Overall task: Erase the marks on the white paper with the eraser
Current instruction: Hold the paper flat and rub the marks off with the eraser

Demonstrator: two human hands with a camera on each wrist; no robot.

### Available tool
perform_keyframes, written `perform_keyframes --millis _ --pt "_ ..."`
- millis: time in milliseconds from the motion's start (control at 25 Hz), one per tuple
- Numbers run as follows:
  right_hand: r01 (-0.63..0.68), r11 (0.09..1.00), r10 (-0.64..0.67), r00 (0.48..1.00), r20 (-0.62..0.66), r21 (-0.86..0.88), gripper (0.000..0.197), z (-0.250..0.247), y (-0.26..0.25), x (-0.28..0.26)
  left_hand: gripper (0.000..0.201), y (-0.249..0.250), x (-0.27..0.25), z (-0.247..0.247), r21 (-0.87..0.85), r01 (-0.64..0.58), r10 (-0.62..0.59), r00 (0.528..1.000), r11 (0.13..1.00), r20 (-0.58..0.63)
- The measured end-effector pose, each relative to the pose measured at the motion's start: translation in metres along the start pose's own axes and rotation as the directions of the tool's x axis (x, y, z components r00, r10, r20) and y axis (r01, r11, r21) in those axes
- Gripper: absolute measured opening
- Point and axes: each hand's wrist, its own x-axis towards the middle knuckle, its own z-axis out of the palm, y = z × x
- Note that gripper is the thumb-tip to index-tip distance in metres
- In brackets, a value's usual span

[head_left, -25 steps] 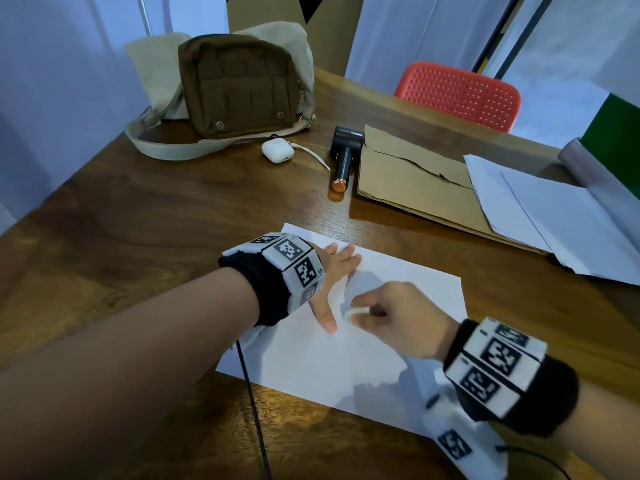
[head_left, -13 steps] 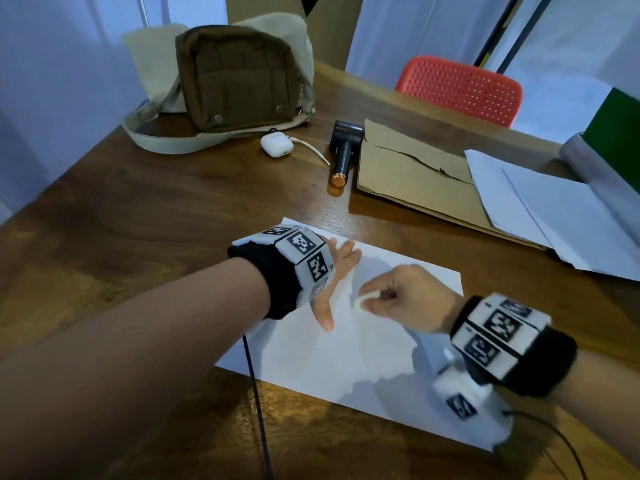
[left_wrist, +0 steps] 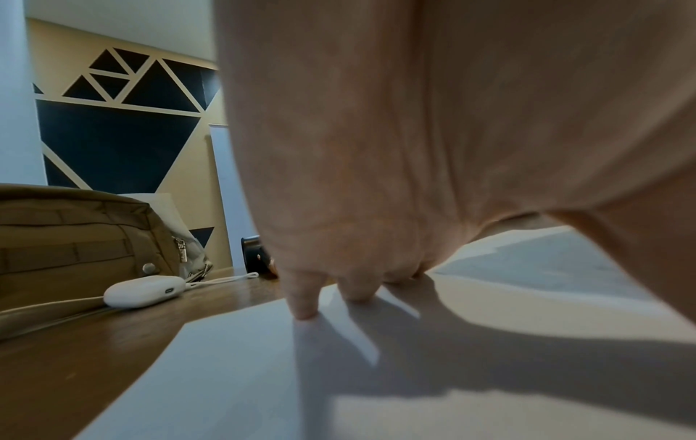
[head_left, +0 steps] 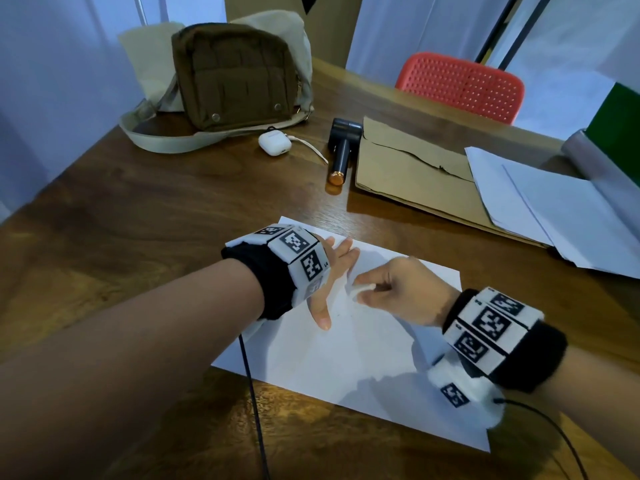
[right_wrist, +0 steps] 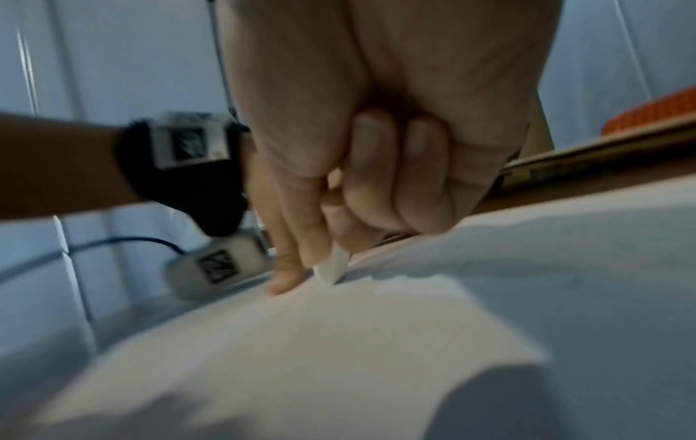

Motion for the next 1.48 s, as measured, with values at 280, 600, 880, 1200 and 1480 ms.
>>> perform_keyframes --millis 280,600,880,1200,1480 --pt "-0.085 0.991 0.082 0.996 -0.036 -0.099 0.021 -0.015 -0.001 0.01 0.137 -0.003 0.008 0.003 0.008 0.003 -0.003 1.0 1.0 0.002" --pt "-0.104 0.994 0.094 0.97 0.226 0.032 0.014 -0.011 -0.008 -0.015 0.133 0.003 -0.003 -0.001 0.011 0.005 -0.005 1.0 1.0 -0.018" --pt "-0.225 0.966 0.208 0.969 0.133 0.128 0.013 -0.017 0.001 0.009 0.123 0.017 -0.023 0.0 0.005 0.017 -0.016 0.997 1.0 -0.07" --pt "-0.117 0.98 0.08 0.973 0.217 0.162 0.01 -0.001 -0.009 -0.017 0.132 0.008 -0.012 0.006 -0.017 0.033 -0.033 0.999 0.999 -0.031" --pt "-0.09 0.988 0.086 0.996 0.035 0.127 0.009 -0.005 -0.012 0.007 0.128 0.012 -0.019 0.0 -0.059 -0.007 0.003 0.998 0.998 -0.068"
